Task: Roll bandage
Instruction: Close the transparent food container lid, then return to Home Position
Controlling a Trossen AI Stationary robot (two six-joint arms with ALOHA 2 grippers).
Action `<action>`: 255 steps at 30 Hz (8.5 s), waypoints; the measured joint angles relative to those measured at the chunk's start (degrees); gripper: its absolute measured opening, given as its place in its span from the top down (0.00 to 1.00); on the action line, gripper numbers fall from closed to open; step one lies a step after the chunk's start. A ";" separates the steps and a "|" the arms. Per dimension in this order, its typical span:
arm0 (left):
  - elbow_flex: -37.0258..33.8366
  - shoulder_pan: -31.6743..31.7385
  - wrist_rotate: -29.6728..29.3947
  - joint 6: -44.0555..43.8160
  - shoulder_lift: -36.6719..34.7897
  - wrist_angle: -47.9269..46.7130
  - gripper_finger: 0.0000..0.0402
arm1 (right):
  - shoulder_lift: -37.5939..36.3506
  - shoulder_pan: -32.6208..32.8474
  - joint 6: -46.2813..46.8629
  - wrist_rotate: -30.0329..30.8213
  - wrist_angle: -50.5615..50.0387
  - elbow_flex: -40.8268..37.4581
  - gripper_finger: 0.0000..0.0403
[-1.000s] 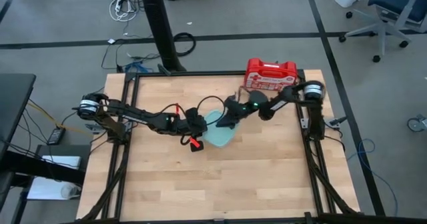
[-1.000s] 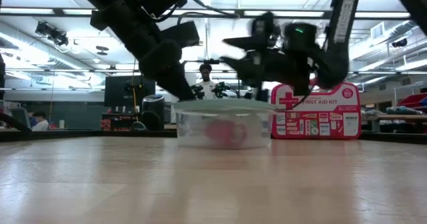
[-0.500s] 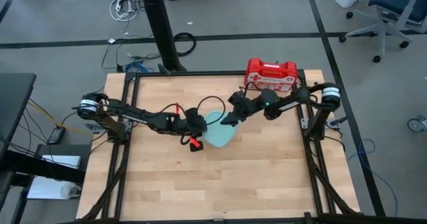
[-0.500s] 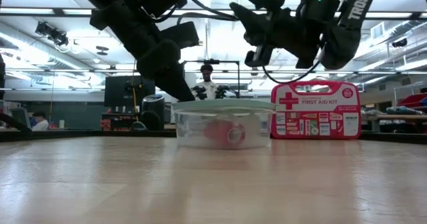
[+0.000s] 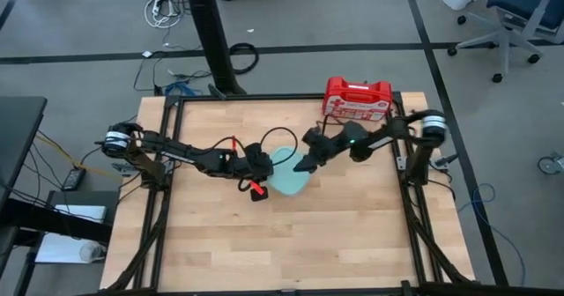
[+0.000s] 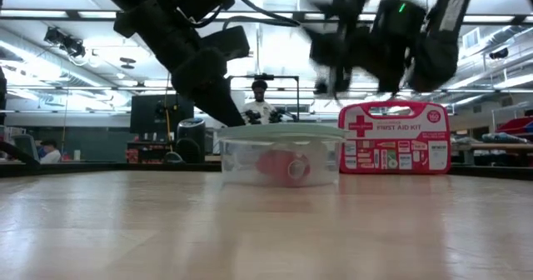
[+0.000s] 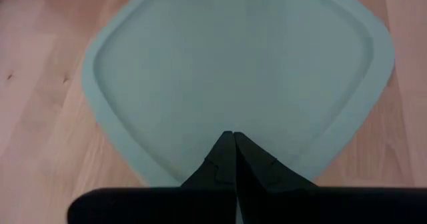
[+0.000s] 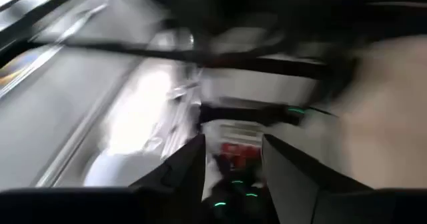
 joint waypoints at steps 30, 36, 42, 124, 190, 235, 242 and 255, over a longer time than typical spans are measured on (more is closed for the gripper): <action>0.86 0.00 0.45 0.11 0.00 -1.31 1.00 | -9.85 2.33 -5.21 3.49 2.25 -1.55 0.63; 0.90 -0.02 0.09 -0.31 -0.04 -1.05 1.00 | -0.73 0.02 -12.04 4.46 -14.79 -1.57 0.63; 0.86 -0.03 0.74 -0.52 0.00 -1.25 1.00 | 6.90 0.25 -4.82 2.12 2.48 0.10 0.63; -6.11 -0.74 -8.01 -4.17 -5.68 -1.23 1.00 | 8.11 -3.29 2.16 -3.82 2.03 8.19 0.63; -6.11 -53.24 -58.13 -48.88 -13.86 -42.07 1.00 | -6.53 15.57 -55.07 17.16 2.46 -6.32 0.63; -26.88 -60.11 -57.63 -63.85 -38.14 -31.86 1.00 | -29.23 19.81 -70.72 22.16 2.81 -33.52 0.63; -31.84 -60.11 -54.43 -52.81 -41.58 -18.62 1.00 | -29.59 19.81 -74.18 17.21 2.67 -33.85 0.63; -36.93 -51.29 -25.01 -7.29 -44.46 25.43 1.00 | -29.54 20.99 -78.15 7.46 2.85 -26.52 0.63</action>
